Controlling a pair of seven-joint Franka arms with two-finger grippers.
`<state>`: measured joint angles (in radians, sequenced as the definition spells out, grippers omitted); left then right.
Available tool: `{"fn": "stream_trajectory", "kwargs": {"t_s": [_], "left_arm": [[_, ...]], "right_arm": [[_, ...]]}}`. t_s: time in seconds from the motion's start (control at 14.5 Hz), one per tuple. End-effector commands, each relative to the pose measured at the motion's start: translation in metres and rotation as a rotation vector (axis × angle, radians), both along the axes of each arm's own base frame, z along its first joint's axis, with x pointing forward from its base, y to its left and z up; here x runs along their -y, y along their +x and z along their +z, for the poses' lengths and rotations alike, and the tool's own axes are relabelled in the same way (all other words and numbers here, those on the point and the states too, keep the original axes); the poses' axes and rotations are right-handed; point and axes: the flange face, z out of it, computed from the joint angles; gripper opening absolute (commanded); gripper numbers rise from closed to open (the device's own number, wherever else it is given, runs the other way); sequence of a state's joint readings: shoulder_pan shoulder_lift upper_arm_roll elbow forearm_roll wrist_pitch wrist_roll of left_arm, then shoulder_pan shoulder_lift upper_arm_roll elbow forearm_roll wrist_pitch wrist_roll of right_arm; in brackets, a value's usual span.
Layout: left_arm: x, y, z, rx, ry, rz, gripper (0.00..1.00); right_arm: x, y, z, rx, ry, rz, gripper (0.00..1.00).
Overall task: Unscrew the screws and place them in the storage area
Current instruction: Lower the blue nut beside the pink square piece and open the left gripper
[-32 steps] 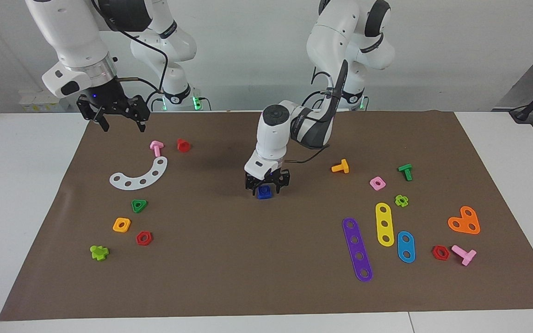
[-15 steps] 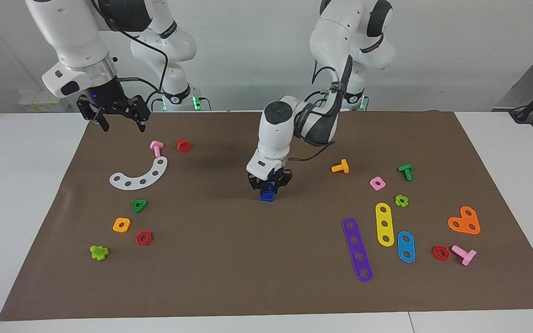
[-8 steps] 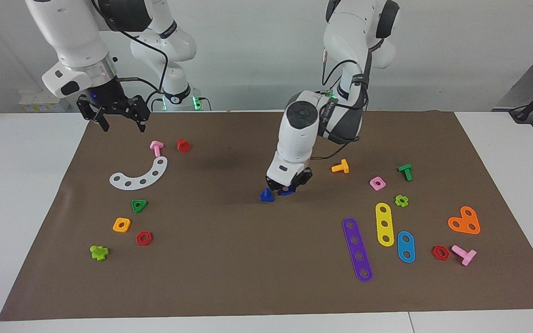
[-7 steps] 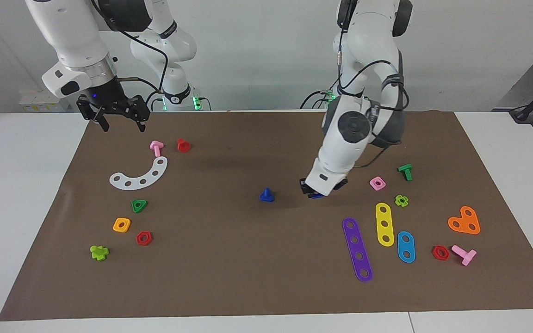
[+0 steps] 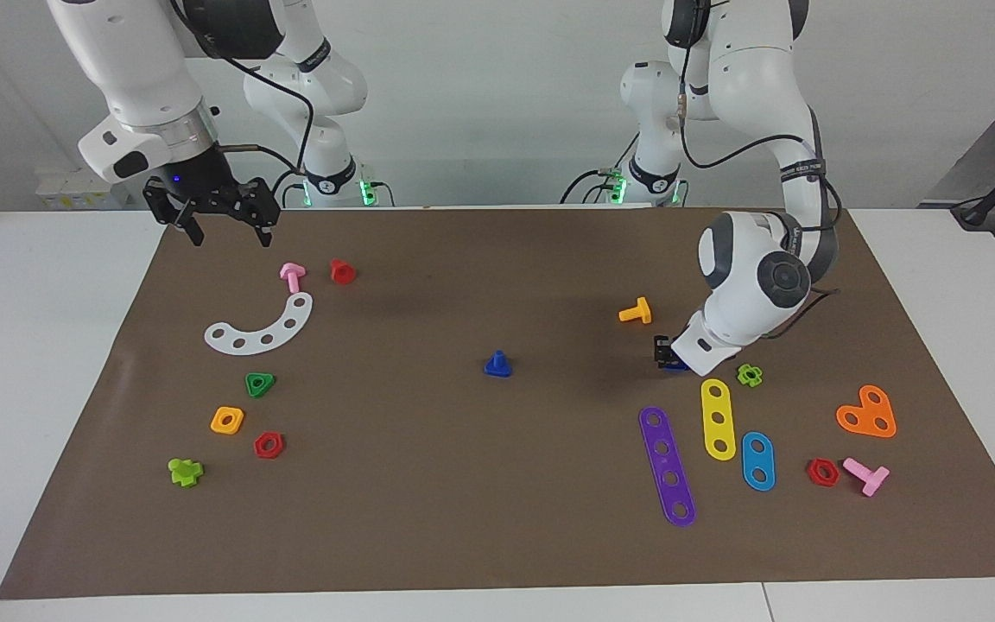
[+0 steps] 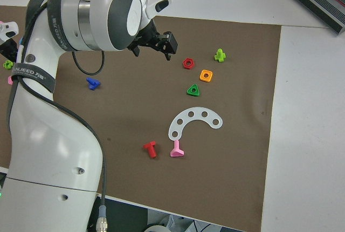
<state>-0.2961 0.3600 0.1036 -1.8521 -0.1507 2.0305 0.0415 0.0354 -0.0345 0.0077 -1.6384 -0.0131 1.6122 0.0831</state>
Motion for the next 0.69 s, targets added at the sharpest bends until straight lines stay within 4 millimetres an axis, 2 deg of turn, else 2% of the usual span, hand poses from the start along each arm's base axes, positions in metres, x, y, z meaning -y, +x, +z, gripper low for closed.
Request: {"fn": "stream_trajectory", "kwargs": {"t_s": [0.0,0.07,0.14,0.21,0.41,0.48,0.55,0.62], "left_arm": [[0.004,-0.024,0.003,0.017,-0.022,-0.009,0.09],[0.004,-0.026,0.0,0.019,-0.021,-0.008,0.22],[0.005,-0.026,-0.002,0.04,-0.022,-0.003,0.54],[0.006,-0.023,-0.001,0.079,-0.025,0.003,1.0],[-0.002,-0.016,0.004,0.085,-0.026,0.017,1.0],[-0.007,-0.011,0.013,0.084,-0.022,0.017,1.0],[-0.022,-0.007,0.024,0.054,-0.018,0.03,1.0],[-0.034,-0.005,0.048,0.023,-0.021,0.041,1.0]], "right_arm": [[-0.001,-0.006,0.003,-0.022,0.02,0.055,1.0],[0.0,-0.007,0.004,-0.023,0.021,0.052,1.0],[0.002,-0.008,0.005,-0.022,0.02,0.05,1.0],[0.001,-0.007,0.007,-0.014,0.02,0.052,1.0],[-0.019,-0.004,0.002,0.003,0.019,0.052,0.97],[-0.027,-0.002,0.0,0.013,0.018,0.041,0.97],[-0.042,-0.003,-0.004,0.015,0.013,0.056,0.96],[-0.063,-0.004,-0.005,0.027,0.014,0.066,0.96]]}}
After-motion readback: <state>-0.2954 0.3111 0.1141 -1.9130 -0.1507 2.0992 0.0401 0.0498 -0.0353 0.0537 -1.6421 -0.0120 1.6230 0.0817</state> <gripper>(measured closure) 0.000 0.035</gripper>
